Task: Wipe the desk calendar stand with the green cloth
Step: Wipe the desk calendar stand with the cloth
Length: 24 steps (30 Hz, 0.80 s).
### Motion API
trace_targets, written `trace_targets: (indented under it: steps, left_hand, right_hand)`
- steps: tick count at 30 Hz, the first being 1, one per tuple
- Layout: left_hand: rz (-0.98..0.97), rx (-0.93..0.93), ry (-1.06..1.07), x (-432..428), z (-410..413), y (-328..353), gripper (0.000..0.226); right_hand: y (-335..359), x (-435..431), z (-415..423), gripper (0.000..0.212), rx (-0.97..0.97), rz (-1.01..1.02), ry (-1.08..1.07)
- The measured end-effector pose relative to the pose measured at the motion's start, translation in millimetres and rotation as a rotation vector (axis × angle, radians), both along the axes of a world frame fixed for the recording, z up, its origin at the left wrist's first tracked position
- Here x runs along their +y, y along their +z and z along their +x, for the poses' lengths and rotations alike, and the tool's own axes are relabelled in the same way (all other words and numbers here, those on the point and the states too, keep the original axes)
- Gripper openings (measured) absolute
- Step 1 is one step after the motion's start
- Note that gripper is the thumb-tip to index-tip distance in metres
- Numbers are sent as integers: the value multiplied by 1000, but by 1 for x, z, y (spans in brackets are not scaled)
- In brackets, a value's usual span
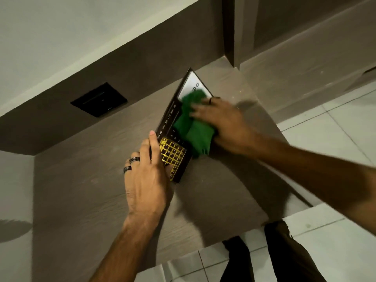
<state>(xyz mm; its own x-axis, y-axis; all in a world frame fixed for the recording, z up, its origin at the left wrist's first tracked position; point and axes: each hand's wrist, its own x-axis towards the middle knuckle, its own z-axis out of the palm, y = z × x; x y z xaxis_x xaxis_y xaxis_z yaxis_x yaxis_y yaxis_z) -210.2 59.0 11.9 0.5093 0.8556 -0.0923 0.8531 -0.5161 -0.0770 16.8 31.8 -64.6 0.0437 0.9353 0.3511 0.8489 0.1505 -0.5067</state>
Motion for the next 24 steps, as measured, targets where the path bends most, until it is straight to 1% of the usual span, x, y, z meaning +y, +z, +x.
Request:
trace_targets:
  steps: [2, 3, 4, 8, 11, 12, 13, 15, 18, 20, 22, 24]
  left_hand:
    - [5, -8, -4, -1, 0, 0, 93]
    - [8, -10, -6, -1, 0, 0, 93]
    - [12, -10, -8, -1, 0, 0, 92]
    - [6, -14, -5, -1, 1, 0, 93]
    - [-6, -15, 2, -1, 1, 0, 94]
    - [-10, -17, 2, -1, 0, 0, 95]
    - [-12, -19, 5, -1, 0, -1, 96]
    - [-7, -18, 9, 0, 0, -2, 98]
    - [16, -25, -16, 0, -1, -4, 95]
    - [22, -22, -29, 1, -2, -4, 92]
    - [22, -18, -40, 1, -4, -3, 91]
    - [14, -20, -45, 2, -3, -2, 92]
  right_hand:
    - [-9, -20, -24, 59, -88, -61, 163]
    - [-11, -22, -21, 58, -97, -77, 182]
    - [-10, -19, -10, 55, -83, -90, 146]
    - [0, 7, 41, 48, -32, -100, -221]
    - [4, 19, 46, 54, -35, -102, -472]
    - [2, 18, 34, 59, -47, -129, -504]
    - [0, 11, 18, 64, -60, -158, -491]
    - [-5, -10, -19, 68, -84, -149, -354]
    - [-9, -44, -67, 59, -122, -115, -57]
    - [-6, -51, -75, 53, -156, -135, 79]
    - [-1, -44, -60, 50, -149, -114, 80]
    - [3, -28, -25, 43, -115, -86, -52]
